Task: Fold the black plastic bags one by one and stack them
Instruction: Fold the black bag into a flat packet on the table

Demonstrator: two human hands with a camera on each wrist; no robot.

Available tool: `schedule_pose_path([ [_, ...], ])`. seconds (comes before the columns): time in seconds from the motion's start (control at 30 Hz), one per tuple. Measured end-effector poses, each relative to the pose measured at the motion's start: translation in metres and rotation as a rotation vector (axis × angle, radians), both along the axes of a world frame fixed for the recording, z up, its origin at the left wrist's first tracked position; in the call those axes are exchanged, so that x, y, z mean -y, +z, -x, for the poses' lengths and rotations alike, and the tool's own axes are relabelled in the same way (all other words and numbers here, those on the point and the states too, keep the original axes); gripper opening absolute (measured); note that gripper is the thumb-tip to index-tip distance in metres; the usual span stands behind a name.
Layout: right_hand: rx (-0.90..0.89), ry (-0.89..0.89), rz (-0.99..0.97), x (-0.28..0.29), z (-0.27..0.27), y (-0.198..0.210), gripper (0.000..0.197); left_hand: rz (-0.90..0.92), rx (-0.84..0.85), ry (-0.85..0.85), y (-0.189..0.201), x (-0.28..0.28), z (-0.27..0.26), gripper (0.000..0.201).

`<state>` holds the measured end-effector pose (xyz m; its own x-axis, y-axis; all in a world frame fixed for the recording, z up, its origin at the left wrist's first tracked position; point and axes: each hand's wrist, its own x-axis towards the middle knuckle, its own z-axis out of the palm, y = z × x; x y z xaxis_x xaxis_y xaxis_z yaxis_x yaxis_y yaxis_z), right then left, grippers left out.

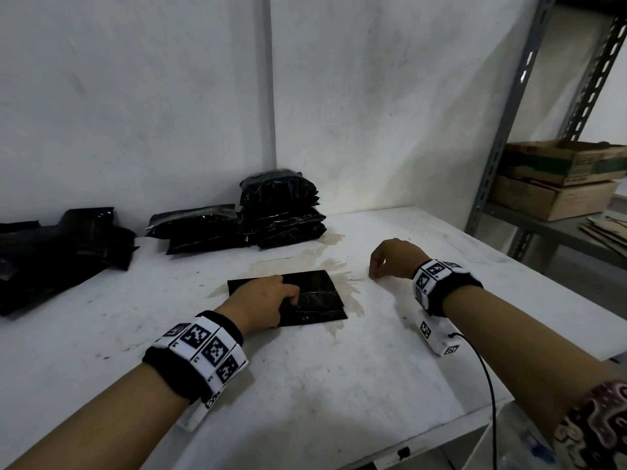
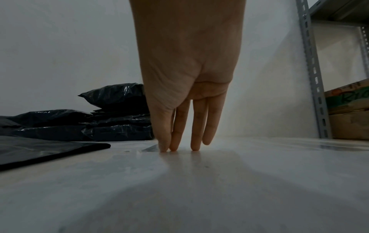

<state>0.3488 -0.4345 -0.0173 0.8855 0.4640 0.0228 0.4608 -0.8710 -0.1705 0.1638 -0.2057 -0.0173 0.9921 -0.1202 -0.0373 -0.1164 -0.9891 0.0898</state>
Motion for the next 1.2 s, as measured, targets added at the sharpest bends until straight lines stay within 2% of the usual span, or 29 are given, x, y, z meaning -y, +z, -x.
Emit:
schedule_pose_path([
  [0.13, -0.035, -0.016, -0.02, 0.003, -0.007, -0.002, 0.005, 0.009, 0.006, -0.005, 0.0, 0.0, 0.001, 0.031],
  [0.27, -0.003, -0.155, -0.047, 0.011, -0.016, -0.002, 0.011, 0.024, -0.009, -0.007, 0.001, 0.0, -0.001, 0.031],
  [0.33, -0.05, -0.19, -0.072, 0.016, -0.017, 0.001, 0.013, 0.049, -0.021, -0.006, 0.002, -0.001, -0.003, 0.032],
  [0.47, -0.191, -0.19, -0.091, 0.025, -0.02, 0.004, 0.015, 0.06, -0.033, -0.012, 0.002, 0.003, -0.009, 0.035],
  [0.6, -0.247, -0.165, -0.143, 0.029, -0.018, 0.003, 0.023, 0.048, -0.015, -0.039, 0.001, 0.012, -0.014, 0.034],
  [0.8, -0.226, -0.158, -0.092, 0.019, -0.024, -0.001, 0.017, 0.015, 0.017, -0.058, -0.002, 0.018, -0.017, 0.029],
  [1.03, -0.276, -0.22, -0.271, 0.034, -0.034, -0.006, 0.015, 0.114, -0.039, -0.024, 0.0, 0.014, -0.02, 0.038],
  [1.13, -0.143, -0.232, -0.137, 0.035, -0.036, -0.005, 0.037, 0.125, -0.049, -0.009, 0.001, 0.015, -0.023, 0.04],
  [1.2, -0.127, -0.268, -0.084, 0.035, -0.032, -0.004, 0.047, 0.119, -0.048, -0.008, 0.001, 0.016, -0.025, 0.039],
])
